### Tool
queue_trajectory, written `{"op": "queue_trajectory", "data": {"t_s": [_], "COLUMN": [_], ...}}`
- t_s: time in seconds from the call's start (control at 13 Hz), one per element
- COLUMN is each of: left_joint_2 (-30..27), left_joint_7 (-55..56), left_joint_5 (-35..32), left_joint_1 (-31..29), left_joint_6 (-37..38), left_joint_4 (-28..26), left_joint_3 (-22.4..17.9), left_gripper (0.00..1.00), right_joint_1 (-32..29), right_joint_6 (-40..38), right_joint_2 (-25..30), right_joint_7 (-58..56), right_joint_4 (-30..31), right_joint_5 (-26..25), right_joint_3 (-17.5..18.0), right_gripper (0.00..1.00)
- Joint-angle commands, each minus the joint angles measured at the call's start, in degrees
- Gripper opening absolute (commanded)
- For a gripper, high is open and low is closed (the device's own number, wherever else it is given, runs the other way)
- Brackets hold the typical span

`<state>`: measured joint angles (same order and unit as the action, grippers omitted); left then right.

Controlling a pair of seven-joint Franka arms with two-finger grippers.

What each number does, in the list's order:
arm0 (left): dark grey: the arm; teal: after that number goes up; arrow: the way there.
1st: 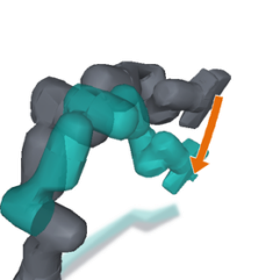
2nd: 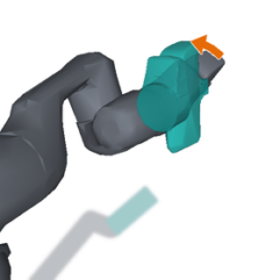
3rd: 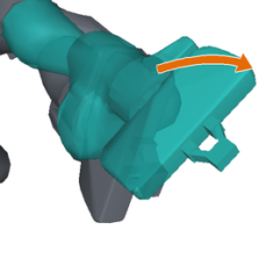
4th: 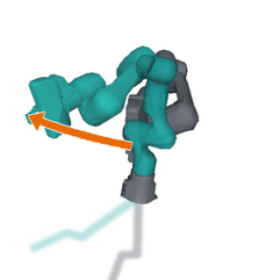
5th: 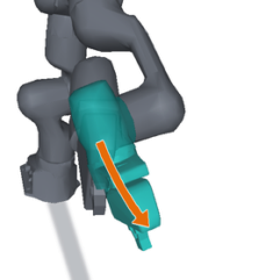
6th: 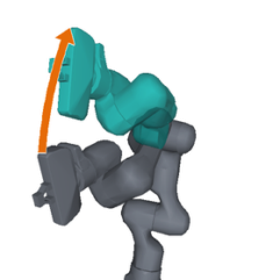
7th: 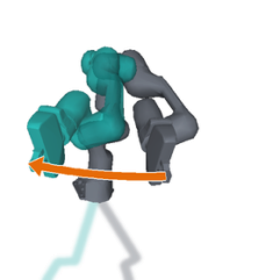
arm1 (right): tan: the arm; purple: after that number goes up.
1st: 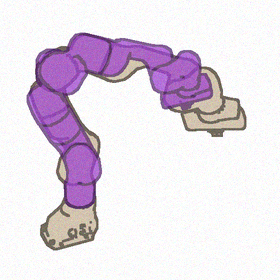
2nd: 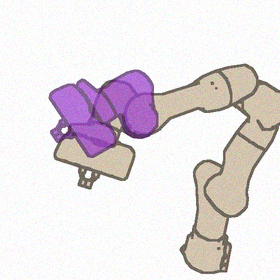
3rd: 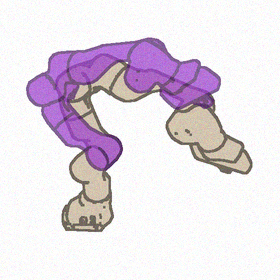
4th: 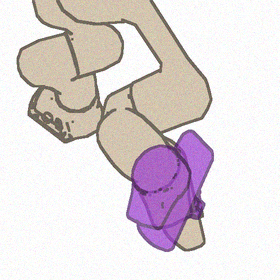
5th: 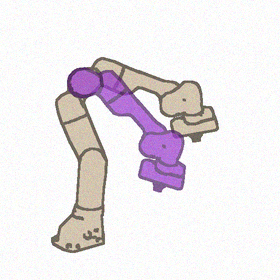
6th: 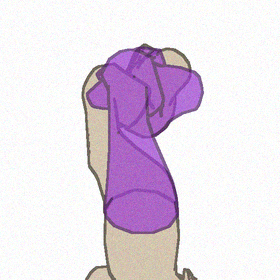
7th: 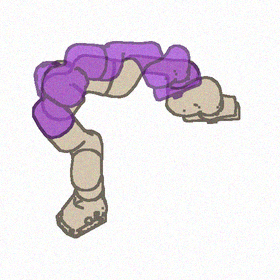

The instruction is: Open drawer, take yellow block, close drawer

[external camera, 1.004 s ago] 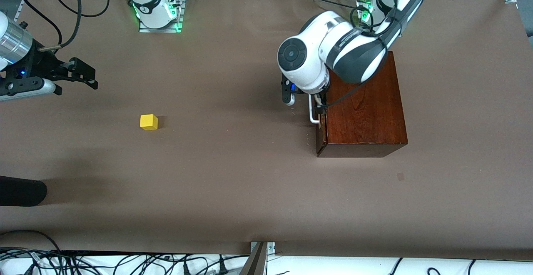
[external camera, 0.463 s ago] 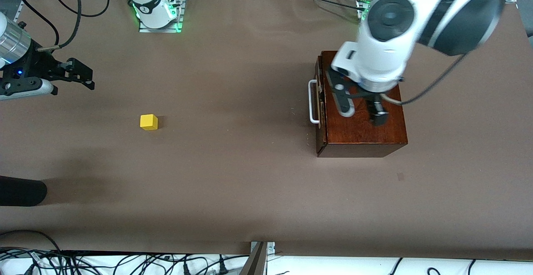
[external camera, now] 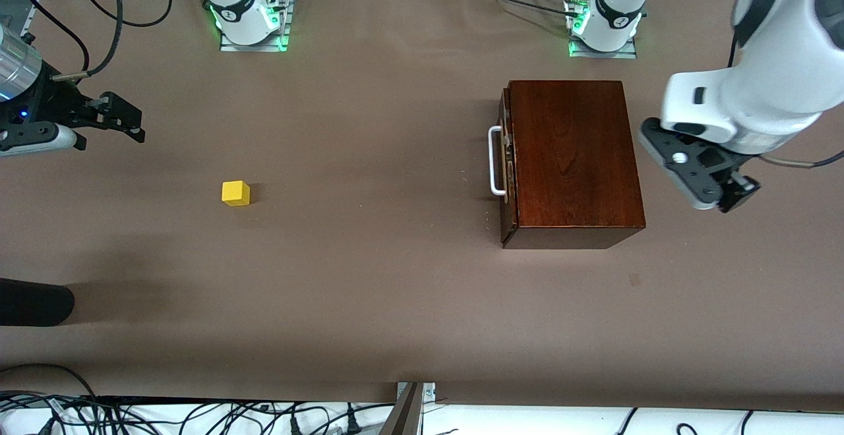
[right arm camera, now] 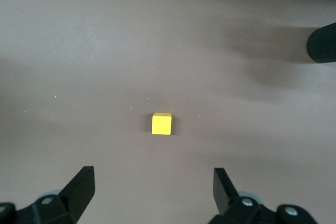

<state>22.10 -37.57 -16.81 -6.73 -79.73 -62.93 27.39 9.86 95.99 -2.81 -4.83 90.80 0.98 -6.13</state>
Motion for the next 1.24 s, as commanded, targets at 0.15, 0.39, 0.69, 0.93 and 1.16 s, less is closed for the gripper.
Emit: {"op": "queue_trajectory", "data": {"t_s": [0.15,0.39,0.69,0.93,1.16], "left_joint_2": [-15.3,-20.8,-26.2,-26.5,-26.3], "left_joint_7": [17.6,31.0,37.2,37.5,38.4], "left_joint_5": [16.9,20.1,19.9,18.4,18.0], "left_joint_1": [4.3,7.3,7.5,7.5,8.7], "left_joint_6": [-5.5,-7.3,-14.4,-14.5,-14.7], "left_joint_4": [-18.3,-24.5,-34.1,-34.0,-34.0], "left_joint_3": [-19.3,-26.8,-27.7,-27.7,-27.7], "left_gripper": [1.0,1.0,1.0,1.0,1.0], "right_joint_1": [0.1,0.2,0.2,0.2,0.2], "right_joint_6": [-1.2,-1.2,-1.2,-1.2,-1.2], "right_joint_2": [0.0,0.1,0.1,0.1,0.1], "right_joint_7": [0.7,0.7,0.6,0.6,0.5], "right_joint_4": [-1.2,-1.2,-1.2,-1.2,-1.2], "right_joint_5": [-0.4,-0.5,-0.4,-0.4,-0.4], "right_joint_3": [0.5,0.5,0.5,0.5,0.5], "right_gripper": [1.0,1.0,1.0,1.0,1.0]}}
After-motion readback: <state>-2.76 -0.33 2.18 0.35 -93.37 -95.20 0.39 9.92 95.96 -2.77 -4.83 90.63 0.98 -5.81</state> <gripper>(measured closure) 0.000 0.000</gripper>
